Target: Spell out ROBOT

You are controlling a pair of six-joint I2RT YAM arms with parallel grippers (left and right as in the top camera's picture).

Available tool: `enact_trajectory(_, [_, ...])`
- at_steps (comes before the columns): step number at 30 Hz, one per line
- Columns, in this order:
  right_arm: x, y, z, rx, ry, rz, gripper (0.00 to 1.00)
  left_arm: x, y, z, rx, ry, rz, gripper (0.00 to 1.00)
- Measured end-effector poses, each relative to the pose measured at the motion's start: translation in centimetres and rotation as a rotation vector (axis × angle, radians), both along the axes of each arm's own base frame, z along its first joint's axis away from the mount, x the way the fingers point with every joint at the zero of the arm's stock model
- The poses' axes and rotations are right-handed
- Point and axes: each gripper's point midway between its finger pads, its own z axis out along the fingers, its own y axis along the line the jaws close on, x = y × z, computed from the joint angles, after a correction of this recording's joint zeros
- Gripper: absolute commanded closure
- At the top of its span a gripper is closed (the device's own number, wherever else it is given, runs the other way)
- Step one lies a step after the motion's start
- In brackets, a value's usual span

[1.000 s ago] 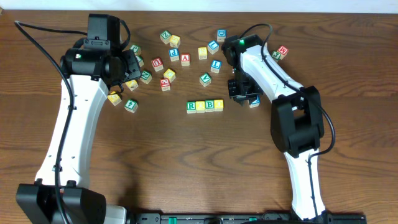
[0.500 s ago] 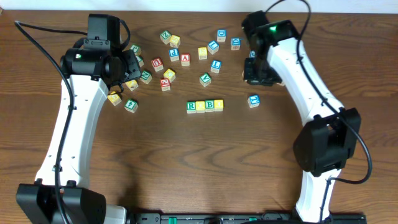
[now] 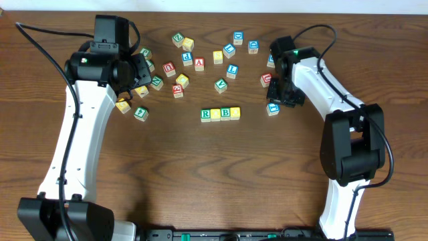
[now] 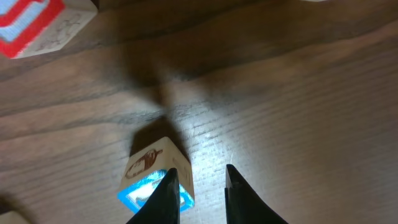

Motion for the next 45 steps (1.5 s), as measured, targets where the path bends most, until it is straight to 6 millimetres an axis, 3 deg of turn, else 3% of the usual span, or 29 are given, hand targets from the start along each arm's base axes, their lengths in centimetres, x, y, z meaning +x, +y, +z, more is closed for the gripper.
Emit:
enact_trajectory(8, [0.8,0.8,-0.6,0.039,-0.032,0.073,0.78,0.0,0.0,0.0,0.0,0.0,0.0,0.54])
enact_trajectory(17, [0.1,5.4,-0.9,0.155,-0.026,0.339,0.77,0.0,0.0,0.0,0.0,0.0,0.0,0.54])
enact_trajectory(22, [-0.4,6.7,-0.8,0.173,-0.021,0.389,0.79,0.0,0.0,0.0,0.0,0.0,0.0,0.54])
enact_trajectory(26, [-0.6,6.4,-0.7,0.177,-0.004,0.378,0.77,0.0,0.0,0.0,0.0,0.0,0.0,0.55])
enact_trajectory(31, [-0.4,4.3,0.8,0.176,0.004,0.316,0.69,0.0,0.0,0.0,0.0,0.0,0.0,0.54])
enact_trajectory(34, [-0.8,2.5,2.2,0.172,0.01,0.273,0.73,0.0,0.0,0.0,0.0,0.0,0.0,0.54])
enact_trajectory(37, [-2.0,1.6,2.7,0.168,0.054,0.253,0.85,0.0,0.0,0.0,0.0,0.0,0.0,0.54])
enact_trajectory(41, [-3.7,2.2,1.8,0.181,0.114,0.267,0.93,0.0,0.0,0.0,0.0,0.0,0.0,0.54])
enact_trajectory(45, [-5.4,3.4,-0.1,0.176,0.15,0.306,0.96,0.0,0.0,0.0,0.0,0.001,0.0,0.54])
